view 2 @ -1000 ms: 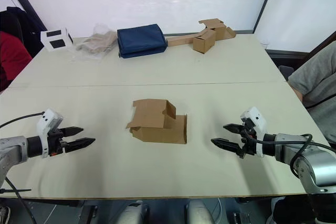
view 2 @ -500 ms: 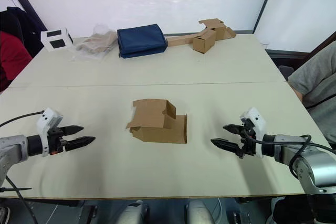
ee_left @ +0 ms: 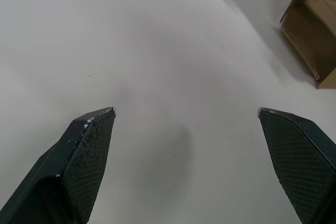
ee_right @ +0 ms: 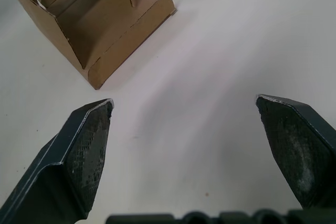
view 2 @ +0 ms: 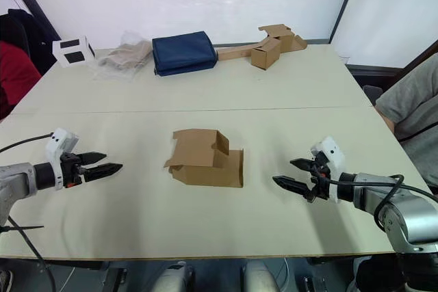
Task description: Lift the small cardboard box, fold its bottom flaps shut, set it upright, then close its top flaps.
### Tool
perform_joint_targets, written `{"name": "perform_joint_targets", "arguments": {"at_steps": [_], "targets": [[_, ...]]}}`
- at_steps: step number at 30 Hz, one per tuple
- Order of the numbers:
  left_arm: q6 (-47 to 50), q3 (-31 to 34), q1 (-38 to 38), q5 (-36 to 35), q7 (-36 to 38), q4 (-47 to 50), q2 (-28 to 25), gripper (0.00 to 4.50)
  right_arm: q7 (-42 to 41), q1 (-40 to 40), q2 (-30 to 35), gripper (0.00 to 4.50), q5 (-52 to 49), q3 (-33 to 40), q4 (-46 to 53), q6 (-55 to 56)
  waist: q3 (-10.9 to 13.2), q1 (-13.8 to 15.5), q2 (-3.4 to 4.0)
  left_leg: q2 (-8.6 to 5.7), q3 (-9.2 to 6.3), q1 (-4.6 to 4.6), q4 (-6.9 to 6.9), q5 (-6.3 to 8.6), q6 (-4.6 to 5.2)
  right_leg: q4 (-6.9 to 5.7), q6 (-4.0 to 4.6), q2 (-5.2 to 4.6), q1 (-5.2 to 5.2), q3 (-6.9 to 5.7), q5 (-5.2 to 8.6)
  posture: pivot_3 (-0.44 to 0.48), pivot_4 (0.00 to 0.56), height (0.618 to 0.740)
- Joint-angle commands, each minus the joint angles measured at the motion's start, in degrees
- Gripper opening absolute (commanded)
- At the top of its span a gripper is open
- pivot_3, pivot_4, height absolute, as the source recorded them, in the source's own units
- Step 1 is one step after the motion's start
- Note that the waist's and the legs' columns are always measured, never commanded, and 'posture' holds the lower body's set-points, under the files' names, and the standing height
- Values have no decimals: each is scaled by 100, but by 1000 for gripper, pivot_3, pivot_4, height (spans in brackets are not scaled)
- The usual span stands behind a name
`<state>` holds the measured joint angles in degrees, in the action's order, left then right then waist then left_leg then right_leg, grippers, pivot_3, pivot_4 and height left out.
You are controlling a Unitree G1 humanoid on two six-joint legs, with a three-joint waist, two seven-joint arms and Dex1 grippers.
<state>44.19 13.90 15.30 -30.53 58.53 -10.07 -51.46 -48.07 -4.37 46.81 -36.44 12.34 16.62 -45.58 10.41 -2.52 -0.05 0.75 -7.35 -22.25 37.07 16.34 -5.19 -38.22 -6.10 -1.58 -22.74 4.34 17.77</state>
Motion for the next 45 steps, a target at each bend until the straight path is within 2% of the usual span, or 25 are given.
{"name": "perform_joint_targets", "arguments": {"at_steps": [1, 5, 10, 13, 22, 31, 37, 40, 45], "targets": [[729, -150, 416, -396, 467, -247, -46, 4485, 68, -48, 27, 4500, -268, 261, 466, -125, 0, -2, 0, 0, 0, 0, 1, 0, 0, -2, 0, 1, 0, 0, 0, 0, 150, 740], [1889, -460, 1223, -962, 1107, -857, 176, 4485, 83, -362, 131, 4500, -672, 160, 1033, -515, 0, 2, 0, -1, 0, 0, 3, 0, 0, -3, 0, 1, 1, -2, 0, 0, 150, 740], [2383, -1119, 2132, -865, 1636, -1708, 585, 4485, 293, -975, 135, 4500, -1014, -104, 1597, -897, -1, -6, -1, -2, -2, 2, 6, 0, 0, -4, -1, 2, 3, -4, 0, 0, 150, 740], [2367, -1493, 2623, -711, 1925, -2261, 915, 4485, 507, -1274, -35, 4500, -1195, -283, 1874, -1012, -1, -11, -2, -2, -3, -2, 5, 0, 0, -2, -1, 3, -1, -4, 0, 0, 150, 740], [2097, -2151, 3462, -184, 2486, -3161, 1548, 4485, 733, -1335, -23, 4500, -1443, -518, 2395, -1204, -1, -5, -2, -3, -5, -8, 8, -1, -1, -4, 0, 2, -5, -4, 0, 0, 150, 740], [1792, -2270, 3940, 179, 2772, -3780, 2066, 4485, 1056, -1064, -39, 4500, -1565, -469, 2629, -1204, -2, -5, -3, -4, -6, -8, 10, -1, -1, -4, 0, 1, -4, -4, 0, 0, 150, 740], [1649, -2045, 4077, 246, 2823, -4029, 2293, 4485, 1176, -953, -51, 4500, -1471, -502, 2623, -1098, -2, -7, -3, -4, -7, -8, 9, -1, 0, -5, 0, 2, -5, -4, 0, 0, 150, 740], [1725, -2061, 4052, 230, 2930, -3964, 2315, 3818, 1219, -933, -73, 4500, -1462, -558, 2609, -1067, -2, -7, -3, -4, -7, -8, 9, -1, 0, -5, 0, 2, -5, -4, 0, 0, 150, 740], [1750, -1960, 4068, 208, 2887, -3973, 2350, 1748, 1245, -948, -84, 4500, -1448, -644, 2574, -1026, -2, -8, -3, -4, -8, -8, 9, -1, 0, -5, 0, 2, -4, -4, 0, 0, 150, 740]]}}
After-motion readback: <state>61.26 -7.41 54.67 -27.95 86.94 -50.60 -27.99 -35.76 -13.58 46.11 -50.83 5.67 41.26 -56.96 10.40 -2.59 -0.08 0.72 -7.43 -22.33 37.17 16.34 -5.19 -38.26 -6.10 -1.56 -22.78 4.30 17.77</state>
